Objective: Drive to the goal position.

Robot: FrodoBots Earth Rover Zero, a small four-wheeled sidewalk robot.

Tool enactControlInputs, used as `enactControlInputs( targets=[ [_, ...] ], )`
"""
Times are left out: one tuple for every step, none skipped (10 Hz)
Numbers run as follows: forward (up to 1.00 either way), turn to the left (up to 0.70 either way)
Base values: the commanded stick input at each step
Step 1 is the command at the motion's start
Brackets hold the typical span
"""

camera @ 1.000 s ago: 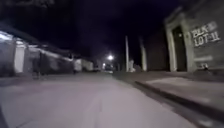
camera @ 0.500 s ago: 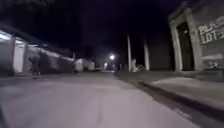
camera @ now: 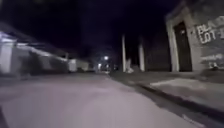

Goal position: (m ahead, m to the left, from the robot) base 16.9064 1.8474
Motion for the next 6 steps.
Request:
enactControlInputs(
  targets=[
    [0.7,0.0],
    [0.7,0.0],
    [0.7,0.0],
    [0.7,0.0],
    [0.7,0.0],
    [0.7,0.0]
  ],
)
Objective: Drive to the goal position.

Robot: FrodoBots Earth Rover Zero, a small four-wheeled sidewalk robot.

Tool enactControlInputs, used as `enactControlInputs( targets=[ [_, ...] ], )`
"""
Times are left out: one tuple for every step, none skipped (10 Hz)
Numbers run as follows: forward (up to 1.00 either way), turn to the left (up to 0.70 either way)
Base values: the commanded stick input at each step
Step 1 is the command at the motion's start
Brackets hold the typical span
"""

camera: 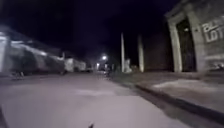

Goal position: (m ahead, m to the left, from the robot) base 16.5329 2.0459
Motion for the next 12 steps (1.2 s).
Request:
enactControlInputs(
  targets=[
    [0.7,0.0],
    [0.7,0.0],
    [0.7,0.0],
    [0.7,0.0],
    [0.7,0.0],
    [0.7,0.0],
    [0.7,0.0],
    [0.7,0.0],
    [0.7,0.0],
    [0.7,0.0],
    [0.7,0.0],
    [0.7,0.0]
  ],
)
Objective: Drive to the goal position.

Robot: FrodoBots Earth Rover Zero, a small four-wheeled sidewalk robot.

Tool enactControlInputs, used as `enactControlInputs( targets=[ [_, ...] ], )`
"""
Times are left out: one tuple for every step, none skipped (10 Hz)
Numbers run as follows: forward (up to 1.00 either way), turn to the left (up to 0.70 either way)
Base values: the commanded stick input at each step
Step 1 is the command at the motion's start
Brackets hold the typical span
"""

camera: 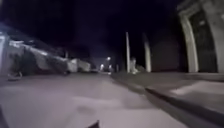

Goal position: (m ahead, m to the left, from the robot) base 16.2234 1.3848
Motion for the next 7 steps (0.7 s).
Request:
enactControlInputs(
  targets=[
    [0.7,0.0],
    [0.7,0.0],
    [0.7,0.0],
    [0.7,0.0],
    [0.7,-0.01],
    [0.7,-0.04],
    [0.7,-0.28]
  ],
)
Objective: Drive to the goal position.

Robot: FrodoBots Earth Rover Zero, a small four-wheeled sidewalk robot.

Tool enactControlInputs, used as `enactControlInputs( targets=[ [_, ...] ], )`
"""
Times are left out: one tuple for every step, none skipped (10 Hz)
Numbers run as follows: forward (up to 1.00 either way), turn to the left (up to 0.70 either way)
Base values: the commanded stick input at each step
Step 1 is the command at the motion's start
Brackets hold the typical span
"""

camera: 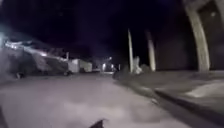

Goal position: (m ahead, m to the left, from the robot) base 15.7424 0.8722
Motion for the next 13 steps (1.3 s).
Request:
enactControlInputs(
  targets=[
    [0.7,-0.35],
    [0.7,-0.35],
    [0.7,-0.31],
    [0.7,0.0],
    [0.7,0.0],
    [0.7,0.0],
    [0.7,0.0],
    [0.7,0.0],
    [0.7,0.0],
    [0.7,0.0],
    [0.7,0.0],
    [0.7,0.0],
    [0.7,0.0]
  ],
)
